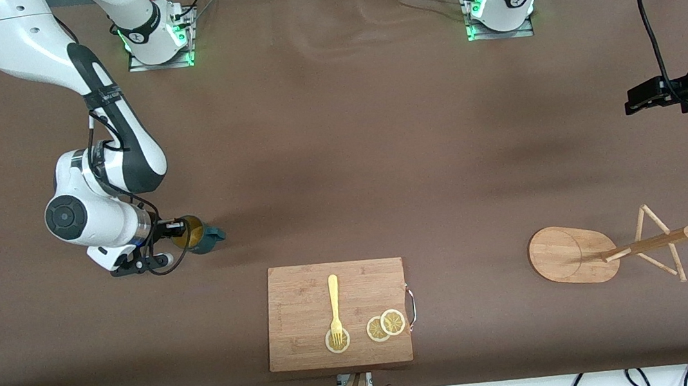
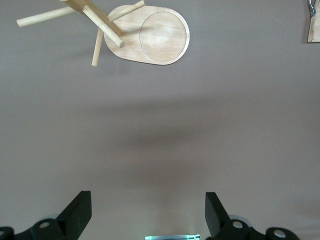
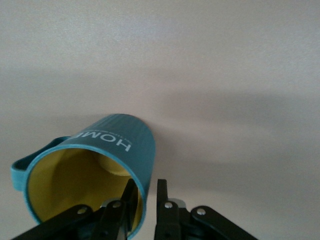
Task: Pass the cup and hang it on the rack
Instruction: 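Close the right gripper on the teal mug's rim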
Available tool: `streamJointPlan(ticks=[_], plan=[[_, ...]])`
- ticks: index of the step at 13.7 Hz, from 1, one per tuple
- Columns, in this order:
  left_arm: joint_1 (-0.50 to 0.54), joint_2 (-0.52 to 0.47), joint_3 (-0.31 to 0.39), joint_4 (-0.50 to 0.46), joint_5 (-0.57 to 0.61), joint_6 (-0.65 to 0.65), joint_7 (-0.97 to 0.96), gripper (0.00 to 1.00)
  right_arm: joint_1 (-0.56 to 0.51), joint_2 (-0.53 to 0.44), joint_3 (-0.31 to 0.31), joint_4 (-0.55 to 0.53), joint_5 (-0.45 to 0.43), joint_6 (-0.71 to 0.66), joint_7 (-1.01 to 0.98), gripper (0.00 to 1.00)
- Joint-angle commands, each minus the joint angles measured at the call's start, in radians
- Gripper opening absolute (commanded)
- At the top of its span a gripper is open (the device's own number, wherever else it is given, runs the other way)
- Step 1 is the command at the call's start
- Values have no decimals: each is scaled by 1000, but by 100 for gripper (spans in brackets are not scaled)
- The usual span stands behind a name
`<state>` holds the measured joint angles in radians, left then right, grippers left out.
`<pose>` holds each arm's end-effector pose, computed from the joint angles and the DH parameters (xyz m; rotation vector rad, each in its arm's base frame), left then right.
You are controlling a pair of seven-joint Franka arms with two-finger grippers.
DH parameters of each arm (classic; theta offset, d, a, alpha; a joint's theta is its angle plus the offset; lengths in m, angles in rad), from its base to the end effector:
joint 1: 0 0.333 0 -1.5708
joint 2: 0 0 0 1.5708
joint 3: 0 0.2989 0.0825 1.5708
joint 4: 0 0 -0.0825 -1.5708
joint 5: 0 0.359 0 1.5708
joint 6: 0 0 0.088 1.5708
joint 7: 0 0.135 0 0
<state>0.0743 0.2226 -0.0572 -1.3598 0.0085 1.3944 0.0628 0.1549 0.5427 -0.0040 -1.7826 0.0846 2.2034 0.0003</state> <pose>0.5674 0.0143 0.5357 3.1154 -0.0698 -0.2927 0.6064 0.0972 0.2160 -3.0782 -0.1492 0.1947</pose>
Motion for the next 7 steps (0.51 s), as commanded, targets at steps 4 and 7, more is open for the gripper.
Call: streamJointPlan(ticks=[4,7], plan=[[2,12,-3,30,-2,-15,-1,100,63,-6,1,11,23,2,23,0],[2,12,-3,30,-2,-15,0,100,150,-15,3,38,24,-1,83,0]])
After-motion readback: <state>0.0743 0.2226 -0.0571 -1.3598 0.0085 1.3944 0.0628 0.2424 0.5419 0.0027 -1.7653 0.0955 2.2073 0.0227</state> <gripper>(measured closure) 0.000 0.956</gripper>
